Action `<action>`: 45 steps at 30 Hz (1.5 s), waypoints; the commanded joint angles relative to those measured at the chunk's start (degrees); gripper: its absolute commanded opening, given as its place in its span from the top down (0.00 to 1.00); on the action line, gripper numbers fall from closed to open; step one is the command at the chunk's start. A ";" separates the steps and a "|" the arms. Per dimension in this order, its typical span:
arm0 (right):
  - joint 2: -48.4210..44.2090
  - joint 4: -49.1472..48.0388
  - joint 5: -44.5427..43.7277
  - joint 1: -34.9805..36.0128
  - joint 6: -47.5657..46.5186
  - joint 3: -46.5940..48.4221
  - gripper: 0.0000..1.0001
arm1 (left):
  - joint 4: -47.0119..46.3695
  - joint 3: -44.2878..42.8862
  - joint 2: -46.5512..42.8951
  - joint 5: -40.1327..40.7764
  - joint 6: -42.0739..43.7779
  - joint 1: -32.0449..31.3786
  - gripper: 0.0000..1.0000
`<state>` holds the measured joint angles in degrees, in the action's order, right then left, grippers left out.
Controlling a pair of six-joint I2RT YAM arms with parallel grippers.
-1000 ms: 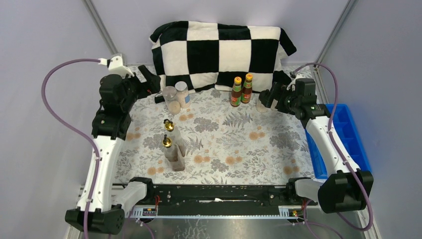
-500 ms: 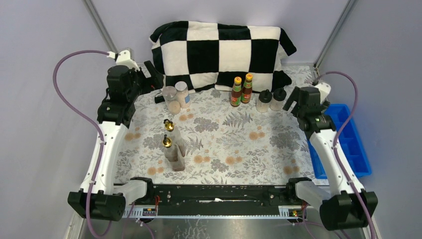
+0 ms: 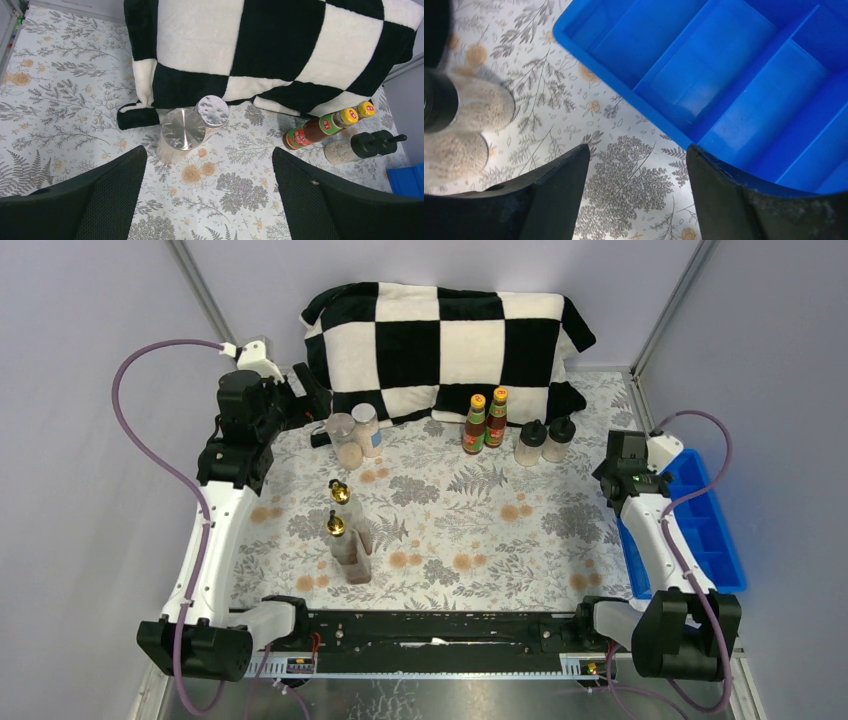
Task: Organize the condiment bottles
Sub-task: Pick up the storage box at the corner of the board.
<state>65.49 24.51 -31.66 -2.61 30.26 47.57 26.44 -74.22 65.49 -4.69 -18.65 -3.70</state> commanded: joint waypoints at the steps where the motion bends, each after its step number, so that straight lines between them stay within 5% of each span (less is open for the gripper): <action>1: 0.44 -3.14 -4.78 -2.55 5.45 0.09 0.27 | 0.46 0.38 -1.23 -0.22 1.87 -0.07 0.01; 10: 0.83 0.29 -9.81 -6.05 15.75 -2.43 0.28 | -0.13 2.07 -0.93 -1.48 1.52 -0.07 0.01; 28: 17.59 -7.47 0.87 -12.63 21.07 -1.72 0.31 | -0.41 3.00 -1.25 -2.25 1.57 -0.07 0.01; 37: 20.11 -8.94 5.14 -13.03 22.62 -4.21 0.62 | -0.49 3.25 -2.13 -1.97 0.98 -0.07 0.01; 40: 18.63 -8.47 5.52 -13.03 22.03 -4.91 0.98 | -0.43 3.38 -2.68 -2.39 0.44 -0.07 0.01; 45: 12.46 -5.23 2.85 -13.03 19.18 -5.17 1.00 | -0.27 3.67 -4.23 -2.78 -0.48 -0.07 0.01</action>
<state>83.81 18.17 -27.27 -15.68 49.84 42.74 26.63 -71.29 63.20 -6.35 -18.28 -3.70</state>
